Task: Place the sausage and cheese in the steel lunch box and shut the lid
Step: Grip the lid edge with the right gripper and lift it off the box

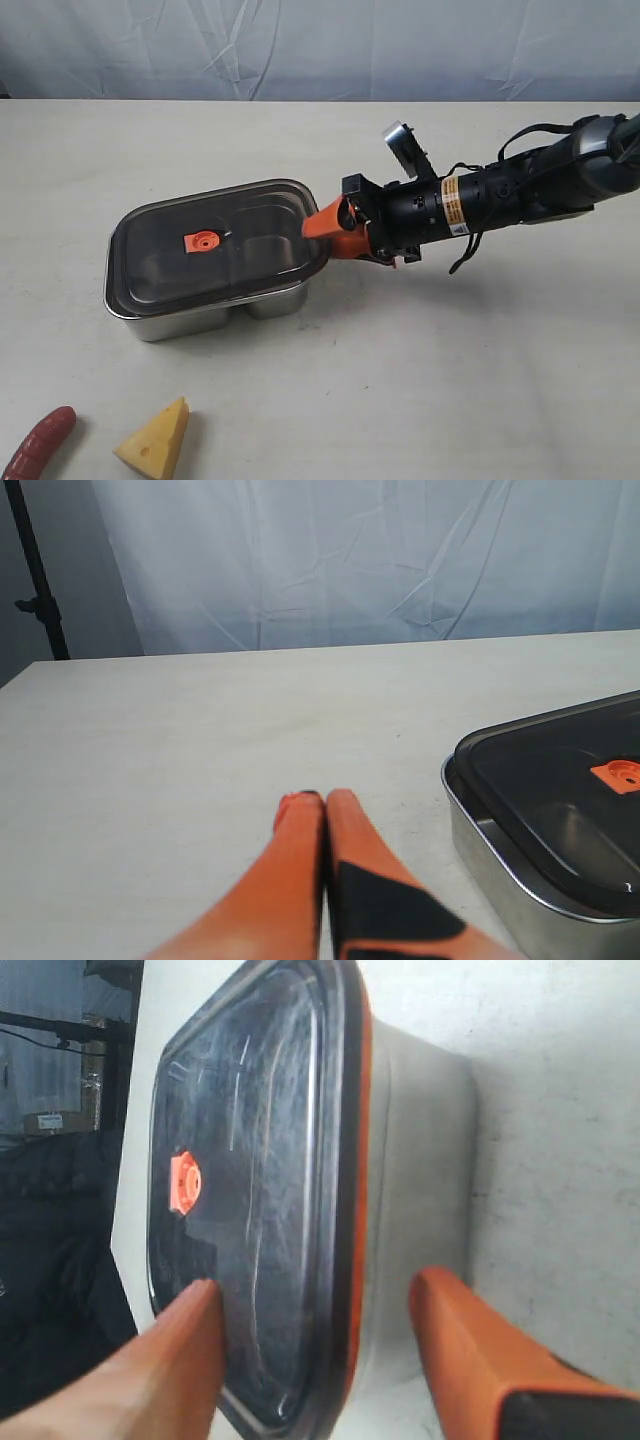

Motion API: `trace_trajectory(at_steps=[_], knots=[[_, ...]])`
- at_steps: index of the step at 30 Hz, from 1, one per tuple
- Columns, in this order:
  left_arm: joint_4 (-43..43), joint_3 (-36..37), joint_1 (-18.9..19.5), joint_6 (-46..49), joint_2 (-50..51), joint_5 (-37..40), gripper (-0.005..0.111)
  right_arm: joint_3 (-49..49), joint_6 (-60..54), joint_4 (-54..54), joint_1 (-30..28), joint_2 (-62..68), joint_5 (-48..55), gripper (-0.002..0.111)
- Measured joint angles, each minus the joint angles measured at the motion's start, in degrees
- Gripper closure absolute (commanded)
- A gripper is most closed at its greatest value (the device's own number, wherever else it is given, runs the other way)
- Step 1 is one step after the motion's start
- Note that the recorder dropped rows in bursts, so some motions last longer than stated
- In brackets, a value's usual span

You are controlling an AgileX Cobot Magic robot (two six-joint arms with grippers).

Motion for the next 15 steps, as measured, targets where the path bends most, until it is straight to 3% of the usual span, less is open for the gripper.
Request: trace_trajectory(at_steps=[2, 5, 15], knots=[[0.00, 0.00, 0.00, 0.00, 0.00, 0.00, 0.107, 0.00, 0.00, 0.00, 0.00, 0.00, 0.27, 0.091], [0.00, 0.00, 0.00, 0.00, 0.00, 0.00, 0.107, 0.00, 0.00, 0.40, 0.00, 0.00, 0.11, 0.107], [0.00, 0.00, 0.00, 0.00, 0.00, 0.00, 0.107, 0.00, -0.27, 1.68, -2.08, -1.20, -0.42, 0.109]])
